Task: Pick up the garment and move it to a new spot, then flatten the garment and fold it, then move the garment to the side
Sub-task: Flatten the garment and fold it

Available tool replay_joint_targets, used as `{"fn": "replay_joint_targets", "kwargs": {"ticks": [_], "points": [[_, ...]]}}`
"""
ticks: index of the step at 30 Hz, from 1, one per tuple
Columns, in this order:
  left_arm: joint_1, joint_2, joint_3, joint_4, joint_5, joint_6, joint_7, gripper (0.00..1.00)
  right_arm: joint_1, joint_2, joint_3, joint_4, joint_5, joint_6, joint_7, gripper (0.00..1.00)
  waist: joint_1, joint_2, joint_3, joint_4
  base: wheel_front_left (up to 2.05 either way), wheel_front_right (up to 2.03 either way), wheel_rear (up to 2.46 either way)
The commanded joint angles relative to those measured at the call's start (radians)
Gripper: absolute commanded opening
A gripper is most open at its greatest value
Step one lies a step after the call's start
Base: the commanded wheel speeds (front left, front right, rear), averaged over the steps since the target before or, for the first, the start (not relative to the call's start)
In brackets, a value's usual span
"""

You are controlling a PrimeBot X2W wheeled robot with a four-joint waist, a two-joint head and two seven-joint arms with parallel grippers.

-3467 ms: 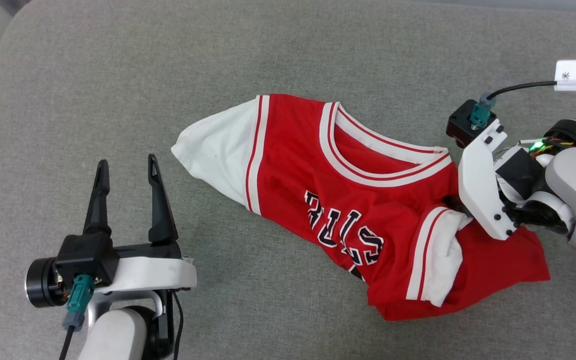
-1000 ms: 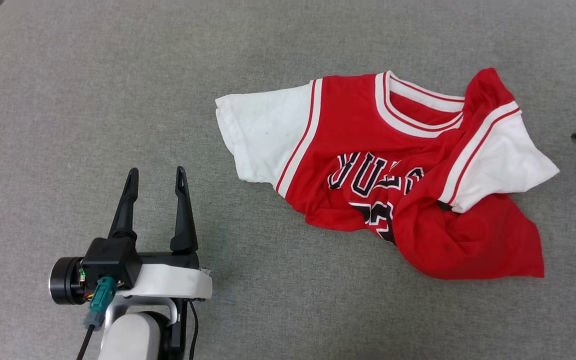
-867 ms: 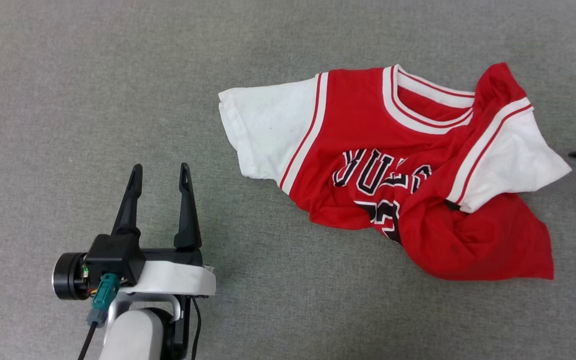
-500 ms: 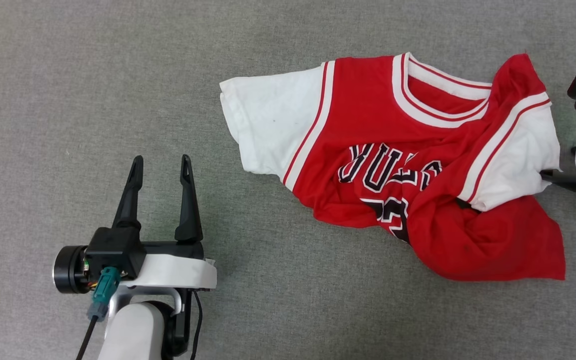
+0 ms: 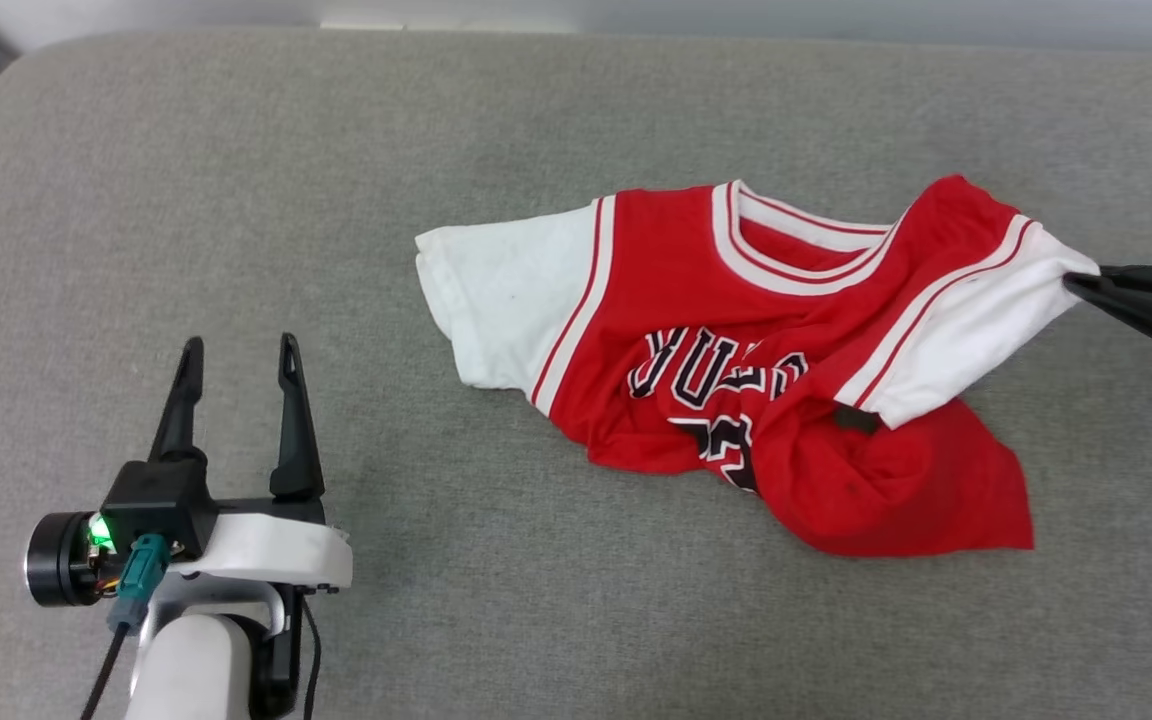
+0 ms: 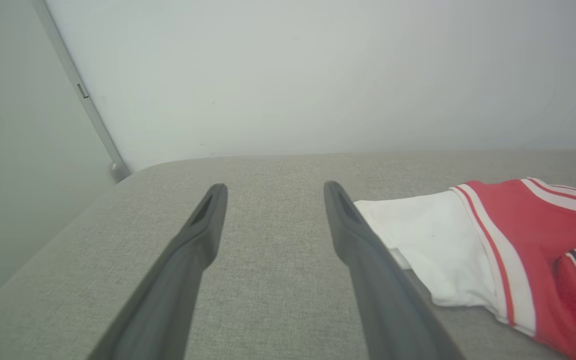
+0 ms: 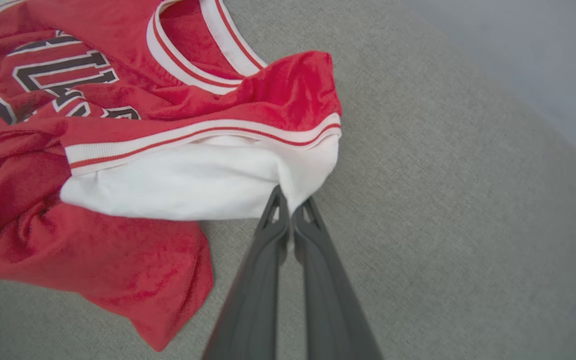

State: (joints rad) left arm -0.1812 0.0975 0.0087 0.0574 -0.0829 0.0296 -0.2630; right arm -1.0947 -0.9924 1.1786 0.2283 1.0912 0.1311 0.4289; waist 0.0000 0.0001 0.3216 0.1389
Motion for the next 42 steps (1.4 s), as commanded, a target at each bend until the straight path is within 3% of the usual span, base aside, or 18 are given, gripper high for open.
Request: {"fn": "replay_joint_targets", "kwargs": {"ticks": [1, 9, 15, 20, 30, 36, 42], "points": [[-0.007, 0.007, 0.000, 0.013, -0.002, -0.011, -0.003, 1.00, 0.025, -0.013, -0.003, -0.013, 0.001, -0.001, -0.009, 0.00, 0.0000, -0.0001, -0.027, -0.023, 0.00, 0.00, 0.00], [-0.121, 0.097, 0.001, 0.082, -0.015, -0.104, -0.002, 1.00, 0.129, -0.125, -0.067, -0.135, 0.017, -0.001, -0.092, 0.00, 0.0000, -0.0001, -0.065, -0.066, 0.00, 0.00, 0.00], [-0.258, 0.203, -0.055, 0.091, -0.045, -0.149, 0.123, 1.00, 0.225, -0.149, -0.129, -0.171, 0.013, -0.001, -0.136, 0.00, 0.0000, -0.0001, -0.063, -0.099, 0.00, 0.00, 0.00], [-0.398, 0.298, -0.152, 0.103, -0.123, -0.158, 0.331, 1.00, 0.280, -0.133, -0.188, -0.180, -0.010, -0.001, -0.146, 0.00, 0.0000, -0.0001, -0.039, -0.122, 0.00, 0.00, 0.00], [-0.687, 0.518, -0.467, 0.133, -0.467, -0.159, 0.797, 1.00, 0.345, -0.087, -0.306, -0.211, -0.076, -0.001, -0.112, 0.00, 0.0000, -0.0001, 0.030, -0.158, 0.00, 0.00, 0.00], [-0.841, 0.571, -0.608, 0.187, -0.648, -0.159, 1.047, 1.00, 0.363, -0.058, -0.369, -0.242, -0.119, -0.001, -0.071, 0.00, 0.0000, -0.0001, 0.091, -0.185, 0.00, 0.00, 0.00], [-0.956, 0.608, -0.708, 0.265, -0.737, -0.159, 1.241, 1.00, 0.353, -0.020, -0.425, -0.278, -0.165, -0.001, -0.026, 0.00, 0.0000, -0.0001, 0.178, -0.227, 0.00, 0.00, 0.00]]}}
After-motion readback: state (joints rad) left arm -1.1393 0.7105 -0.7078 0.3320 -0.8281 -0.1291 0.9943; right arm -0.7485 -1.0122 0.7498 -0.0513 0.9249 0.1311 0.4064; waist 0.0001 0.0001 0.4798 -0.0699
